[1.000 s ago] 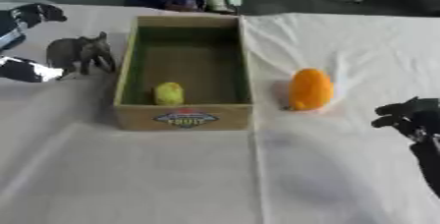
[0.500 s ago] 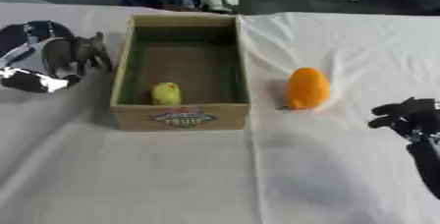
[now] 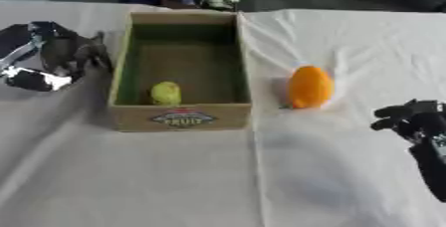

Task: Pick up objects on the table and place them in the box.

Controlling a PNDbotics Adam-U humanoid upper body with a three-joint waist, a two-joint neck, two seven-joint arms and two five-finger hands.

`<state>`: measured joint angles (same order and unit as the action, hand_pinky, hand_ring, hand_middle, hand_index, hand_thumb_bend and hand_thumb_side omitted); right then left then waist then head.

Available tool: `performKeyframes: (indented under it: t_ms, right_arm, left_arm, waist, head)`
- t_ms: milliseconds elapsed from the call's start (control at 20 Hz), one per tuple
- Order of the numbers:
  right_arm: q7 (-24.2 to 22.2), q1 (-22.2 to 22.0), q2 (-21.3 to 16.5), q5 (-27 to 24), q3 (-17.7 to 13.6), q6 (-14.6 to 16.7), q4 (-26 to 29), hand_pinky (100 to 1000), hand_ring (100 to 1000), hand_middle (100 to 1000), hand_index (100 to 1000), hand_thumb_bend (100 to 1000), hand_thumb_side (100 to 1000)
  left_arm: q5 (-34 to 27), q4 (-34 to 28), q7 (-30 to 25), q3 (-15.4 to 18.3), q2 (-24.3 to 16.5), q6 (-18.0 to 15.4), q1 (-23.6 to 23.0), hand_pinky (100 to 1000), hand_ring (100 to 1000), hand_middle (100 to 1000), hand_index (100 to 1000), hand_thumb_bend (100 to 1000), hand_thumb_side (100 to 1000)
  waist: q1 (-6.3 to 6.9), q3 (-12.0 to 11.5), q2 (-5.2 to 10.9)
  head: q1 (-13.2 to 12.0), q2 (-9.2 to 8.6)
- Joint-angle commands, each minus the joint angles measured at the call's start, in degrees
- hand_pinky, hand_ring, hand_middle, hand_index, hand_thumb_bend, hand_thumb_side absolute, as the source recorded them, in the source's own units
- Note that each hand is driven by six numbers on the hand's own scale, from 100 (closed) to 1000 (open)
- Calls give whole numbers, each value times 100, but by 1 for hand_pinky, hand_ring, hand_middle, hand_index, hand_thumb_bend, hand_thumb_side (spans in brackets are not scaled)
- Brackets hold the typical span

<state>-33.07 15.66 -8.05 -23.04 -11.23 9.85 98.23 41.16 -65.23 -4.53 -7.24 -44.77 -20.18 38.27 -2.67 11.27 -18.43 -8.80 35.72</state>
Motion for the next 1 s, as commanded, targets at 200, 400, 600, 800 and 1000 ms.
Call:
performKeyframes:
  t_ms: [200,400,600,800,1000]
  right_arm:
    - [-23,68,-51,43,-1,20,45,620,689,526,644,100,429]
    - [-19,69,-53,38,-5,21,42,620,689,526,644,100,428]
    - [-15,71,-53,38,-10,19,38,620,689,526,644,100,429]
    - [-15,71,-54,40,-12,22,37,620,690,526,644,100,428]
    - [-13,68,-63,34,-15,31,32,620,689,526,644,100,427]
  left_arm:
    - [-83,38,131,48,-104,223,61,727,746,736,841,249,362]
    - [-62,95,-16,46,-119,507,65,678,691,697,836,203,362]
    - [-47,96,-171,51,-127,652,57,588,580,610,813,118,341]
    - [-133,36,-167,66,-129,681,62,513,396,441,755,100,309]
    - [-269,-129,-39,83,-155,679,79,470,308,343,711,100,292]
  waist:
    - [-1,-10,99]
    - [-5,-16,108]
    - [-6,-23,111]
    - [-10,-32,114]
    - [-17,-42,124]
  head:
    - [31,9]
    - [41,-2]
    - [54,-8]
    - [68,-4]
    - [84,3]
